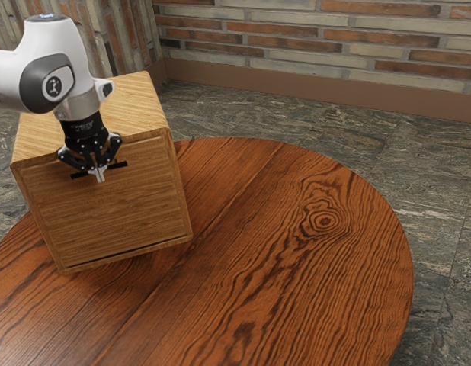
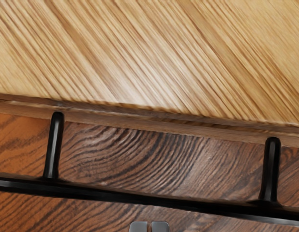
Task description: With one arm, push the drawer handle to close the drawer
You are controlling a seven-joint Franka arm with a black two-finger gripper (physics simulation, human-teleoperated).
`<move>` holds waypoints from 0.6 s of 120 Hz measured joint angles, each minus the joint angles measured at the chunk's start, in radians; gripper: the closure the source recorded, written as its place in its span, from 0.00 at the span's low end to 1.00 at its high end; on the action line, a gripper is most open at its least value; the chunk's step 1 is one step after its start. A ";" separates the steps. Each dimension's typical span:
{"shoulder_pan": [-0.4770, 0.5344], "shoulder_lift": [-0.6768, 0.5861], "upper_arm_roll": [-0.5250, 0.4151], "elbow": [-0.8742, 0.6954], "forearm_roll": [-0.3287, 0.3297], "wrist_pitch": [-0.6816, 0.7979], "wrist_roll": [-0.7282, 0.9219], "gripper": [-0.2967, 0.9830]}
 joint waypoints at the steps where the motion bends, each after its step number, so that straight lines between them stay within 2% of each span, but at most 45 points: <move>1: 0.000 0.000 0.000 0.001 0.000 0.000 0.001 0.85; 13: -0.014 -0.035 0.001 -0.042 -0.015 0.004 0.010 0.85; 29: -0.147 -0.164 0.001 -0.189 -0.067 0.022 0.002 0.85; 40: -0.322 -0.212 -0.030 -0.193 -0.082 0.026 -0.002 0.70; 45: -0.387 -0.216 -0.043 -0.164 -0.085 0.022 -0.001 0.63; 55: -0.463 -0.152 -0.044 0.007 -0.083 -0.027 0.038 0.50; 67: -0.575 -0.041 0.033 0.159 -0.080 -0.076 0.157 0.40; 72: -0.637 -0.008 0.079 0.211 -0.057 -0.090 0.209 0.37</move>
